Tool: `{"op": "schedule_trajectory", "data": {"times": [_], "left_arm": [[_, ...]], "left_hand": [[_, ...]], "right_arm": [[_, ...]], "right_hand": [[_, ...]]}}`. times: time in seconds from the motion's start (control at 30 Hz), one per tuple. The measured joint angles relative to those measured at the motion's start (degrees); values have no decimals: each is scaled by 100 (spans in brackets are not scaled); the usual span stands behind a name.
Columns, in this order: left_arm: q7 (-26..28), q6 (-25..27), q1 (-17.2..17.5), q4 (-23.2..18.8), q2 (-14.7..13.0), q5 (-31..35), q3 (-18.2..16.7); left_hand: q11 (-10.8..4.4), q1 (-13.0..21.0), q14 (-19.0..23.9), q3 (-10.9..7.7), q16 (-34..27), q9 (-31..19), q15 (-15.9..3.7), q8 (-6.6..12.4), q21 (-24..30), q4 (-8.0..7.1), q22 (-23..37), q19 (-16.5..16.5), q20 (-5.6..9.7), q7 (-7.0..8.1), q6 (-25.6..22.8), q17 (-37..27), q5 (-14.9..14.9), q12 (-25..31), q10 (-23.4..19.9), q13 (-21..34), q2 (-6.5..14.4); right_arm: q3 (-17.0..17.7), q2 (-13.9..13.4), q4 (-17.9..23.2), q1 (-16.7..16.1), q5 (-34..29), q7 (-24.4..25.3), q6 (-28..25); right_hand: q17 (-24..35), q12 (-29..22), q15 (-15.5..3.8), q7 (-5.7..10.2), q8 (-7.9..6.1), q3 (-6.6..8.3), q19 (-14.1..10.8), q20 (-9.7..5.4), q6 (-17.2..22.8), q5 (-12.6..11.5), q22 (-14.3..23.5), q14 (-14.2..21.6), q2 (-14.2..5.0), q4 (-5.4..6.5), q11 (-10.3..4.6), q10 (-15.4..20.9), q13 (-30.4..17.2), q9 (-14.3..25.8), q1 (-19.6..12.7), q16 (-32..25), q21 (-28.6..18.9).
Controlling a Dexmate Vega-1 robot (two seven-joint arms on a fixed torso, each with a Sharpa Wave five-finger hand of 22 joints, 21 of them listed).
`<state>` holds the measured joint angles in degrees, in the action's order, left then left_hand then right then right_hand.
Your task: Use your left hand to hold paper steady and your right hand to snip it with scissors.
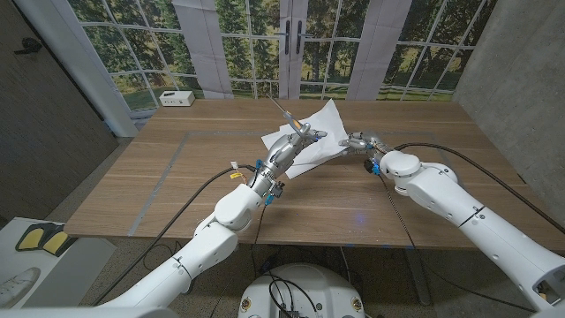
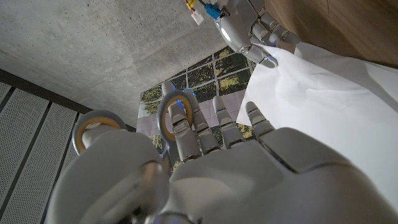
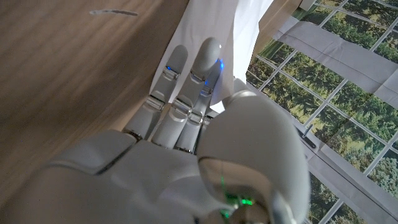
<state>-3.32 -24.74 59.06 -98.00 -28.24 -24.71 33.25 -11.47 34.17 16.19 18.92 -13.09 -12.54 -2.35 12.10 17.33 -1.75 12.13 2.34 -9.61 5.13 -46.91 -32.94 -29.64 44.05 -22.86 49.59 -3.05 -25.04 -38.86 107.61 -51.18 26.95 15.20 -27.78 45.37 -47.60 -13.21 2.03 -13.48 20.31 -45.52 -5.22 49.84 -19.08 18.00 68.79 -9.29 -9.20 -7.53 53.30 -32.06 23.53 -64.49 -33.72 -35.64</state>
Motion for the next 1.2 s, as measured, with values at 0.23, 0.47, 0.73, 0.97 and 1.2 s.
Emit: {"op": "schedule_trajectory", "data": {"times": [0.23, 0.47, 0.73, 0.97, 1.2], "left_arm": [[-2, 50, -2, -38, -14, 1, 17], [3, 103, -2, -64, -24, 25, 29], [14, 172, -1, -115, -49, 38, 57], [-35, 201, -2, -118, -53, 22, 93], [-150, 218, -55, -109, -64, -19, 140]], "left_hand": [[0, 0, 0, 0, 0, 30, 0, 0, 0, 0, 0, 0, 0, 9, -9, 0, 0, -1, 0, 0, 0], [-1, 0, 0, 0, 0, 13, 0, 0, -47, 0, 0, 0, 0, -11, -32, 30, 0, -1, -1, 0, 0], [-20, 0, 0, 0, 45, 13, 0, 1, -47, 0, -1, 0, 0, -12, -49, 29, 0, -17, -21, 0, 0], [-21, 0, 0, 0, 45, 13, 0, 4, -47, 0, -1, 0, 0, -25, -35, 29, 0, 5, -21, 0, 0], [-21, 23, 0, 0, 45, 14, 0, 4, -47, 1, -1, 0, 0, -26, -34, 29, 0, 5, -21, 0, 23]], "right_arm": [[165, 20, -19, -108, 484, -20, 201], [298, 17, -29, -186, 706, -28, 304], [472, -10, -21, -274, 1243, -17, 530], [619, -59, 51, -355, 1543, 28, 632], [754, -112, 123, -412, 1846, 46, 696]], "right_hand": [[69, 0, 0, -31, 15, 11, 23, 3, -31, 1, 24, -1, -9, 11, 10, -9, 34, 0, -9, 0, -51], [122, 41, 0, -61, 44, 19, 40, 21, 0, 3, 50, -1, -15, 20, 53, 11, 61, -13, -15, 0, -115], [196, 41, 0, -83, 45, 62, 39, 20, 23, 8, 50, -1, -15, 17, 78, 25, 77, -17, -16, 0, -187], [253, 41, 0, -122, 45, 63, 39, 20, 62, 19, 77, -1, -15, 17, 78, 25, 89, -20, -16, 0, -251], [285, 41, 0, -122, 88, 63, 49, 10, 62, 24, 77, -1, -16, 17, 78, 25, 99, -20, -16, 0, -296]]}}
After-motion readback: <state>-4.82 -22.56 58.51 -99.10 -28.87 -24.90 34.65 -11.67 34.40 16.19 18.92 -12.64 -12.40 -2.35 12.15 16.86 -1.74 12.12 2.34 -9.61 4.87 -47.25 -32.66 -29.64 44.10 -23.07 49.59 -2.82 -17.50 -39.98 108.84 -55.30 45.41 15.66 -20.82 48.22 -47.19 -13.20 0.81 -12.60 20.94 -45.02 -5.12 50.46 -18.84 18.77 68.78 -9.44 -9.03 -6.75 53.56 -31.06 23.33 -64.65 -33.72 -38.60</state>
